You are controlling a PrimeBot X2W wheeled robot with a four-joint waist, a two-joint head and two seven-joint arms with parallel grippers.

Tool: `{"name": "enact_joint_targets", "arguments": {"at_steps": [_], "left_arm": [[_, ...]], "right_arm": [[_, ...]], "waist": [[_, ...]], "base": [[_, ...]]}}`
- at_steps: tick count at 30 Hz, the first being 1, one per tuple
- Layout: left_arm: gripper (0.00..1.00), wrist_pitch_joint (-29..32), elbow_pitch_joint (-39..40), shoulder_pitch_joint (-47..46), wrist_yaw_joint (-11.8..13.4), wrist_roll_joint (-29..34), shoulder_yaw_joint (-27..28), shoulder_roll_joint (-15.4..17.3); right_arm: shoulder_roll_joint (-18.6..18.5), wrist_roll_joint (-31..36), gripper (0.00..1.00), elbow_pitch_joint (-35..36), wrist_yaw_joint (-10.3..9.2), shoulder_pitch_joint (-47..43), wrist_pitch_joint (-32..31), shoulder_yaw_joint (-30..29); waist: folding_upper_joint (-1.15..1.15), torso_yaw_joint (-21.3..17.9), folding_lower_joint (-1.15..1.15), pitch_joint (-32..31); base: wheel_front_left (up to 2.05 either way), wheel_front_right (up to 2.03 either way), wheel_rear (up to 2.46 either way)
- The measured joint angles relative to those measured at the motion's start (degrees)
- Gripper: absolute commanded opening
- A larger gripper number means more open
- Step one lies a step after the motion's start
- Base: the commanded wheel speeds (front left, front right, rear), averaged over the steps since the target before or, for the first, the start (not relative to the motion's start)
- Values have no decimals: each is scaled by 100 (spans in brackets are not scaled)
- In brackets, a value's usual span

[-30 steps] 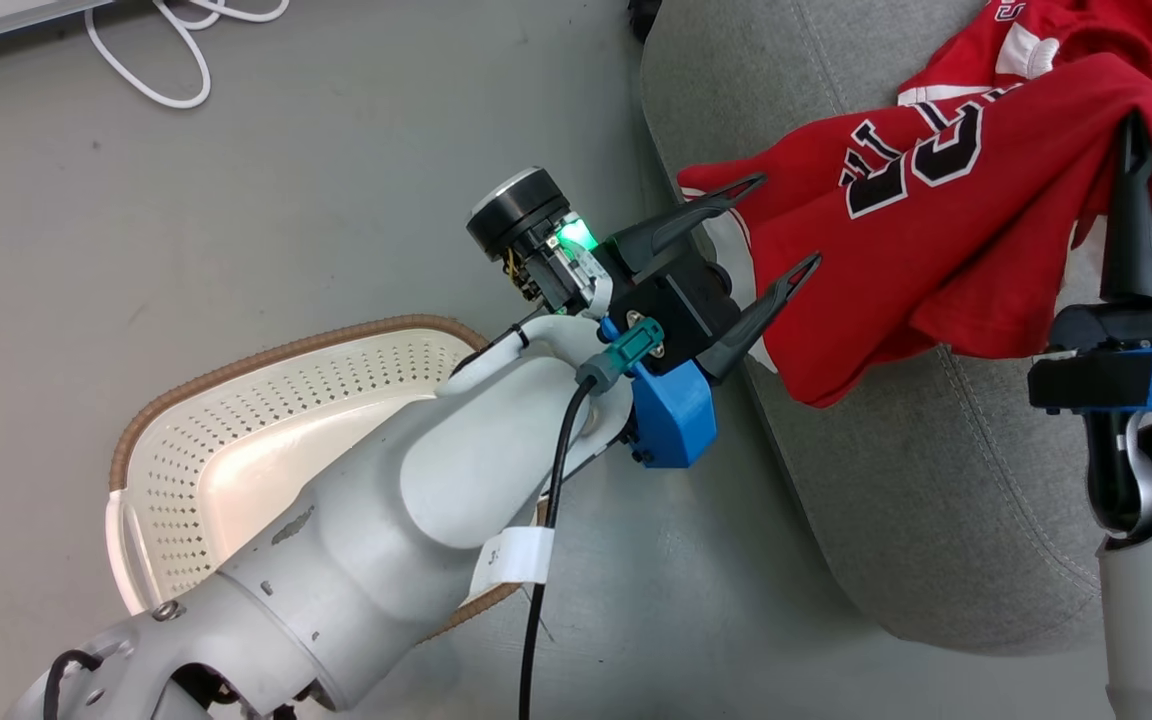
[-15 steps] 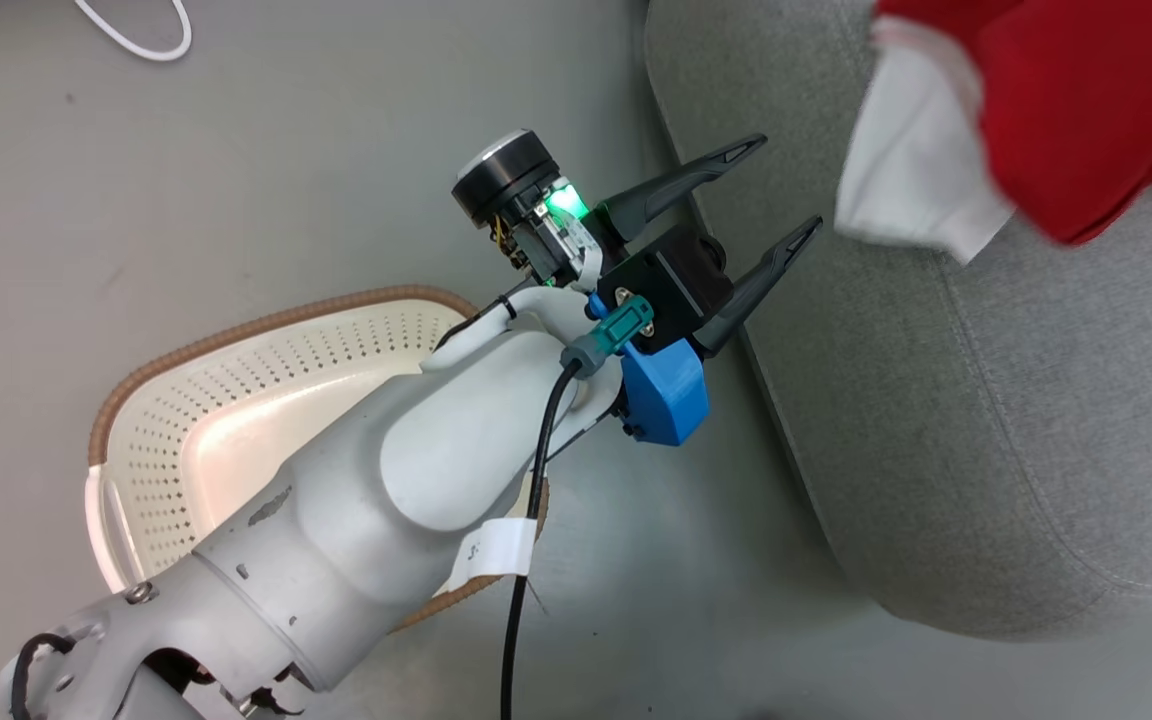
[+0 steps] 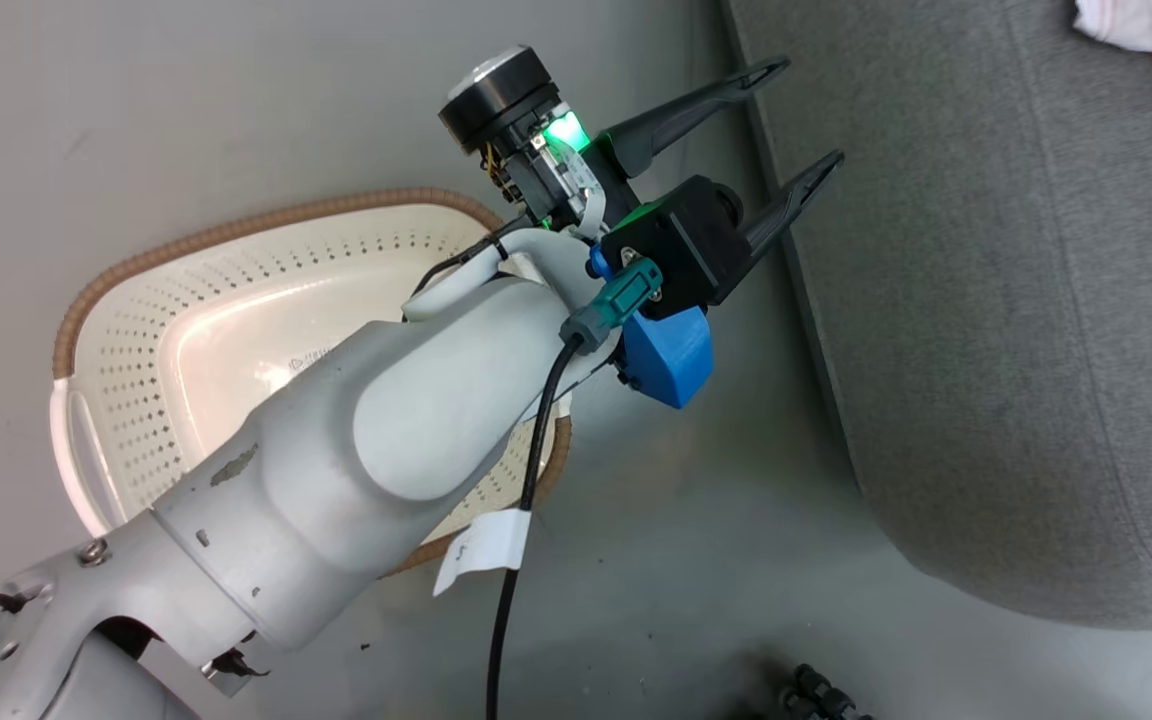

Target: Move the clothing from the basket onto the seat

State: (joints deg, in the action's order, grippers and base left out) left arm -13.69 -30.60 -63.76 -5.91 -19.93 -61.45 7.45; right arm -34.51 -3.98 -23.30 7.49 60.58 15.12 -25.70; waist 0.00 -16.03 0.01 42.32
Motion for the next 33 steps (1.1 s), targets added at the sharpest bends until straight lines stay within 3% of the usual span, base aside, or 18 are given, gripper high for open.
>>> {"name": "enact_joint_targets", "arguments": {"at_steps": [3, 16, 21, 22, 23, 33], "left_arm": [[100, 8, 125, -18, 36, 32, -10, 82], [100, 130, 397, -20, 88, 19, -63, 243], [100, 156, 435, -44, 132, -12, -70, 292], [100, 156, 437, -44, 133, -16, -71, 302], [100, 156, 438, -44, 135, -24, -71, 305], [100, -62, 349, 298, 291, -237, 41, 244]], "right_arm": [[21, 96, 0, -302, 0, -73, 1, -79], [758, 230, 0, -1658, 0, -707, 1, -101], [859, 169, 0, -1789, 0, -834, 1, -138], [869, 154, 31, -1759, 0, -865, 1, -147], [892, 125, 100, -1699, 0, -915, 1, -159], [1059, 7, 100, -827, 0, -2004, 1, -437]], "waist": [[0, 33, 0, 180], [0, 59, 0, 340], [0, 47, -1, 331], [0, 40, -1, 312], [0, 32, 0, 288], [0, -23, -1, -348]], "base": [[0, 0, 0], [0, 0, 0], [0, 0, 0], [0, 0, 0], [0, 0, 0], [0, 0, 0]]}}
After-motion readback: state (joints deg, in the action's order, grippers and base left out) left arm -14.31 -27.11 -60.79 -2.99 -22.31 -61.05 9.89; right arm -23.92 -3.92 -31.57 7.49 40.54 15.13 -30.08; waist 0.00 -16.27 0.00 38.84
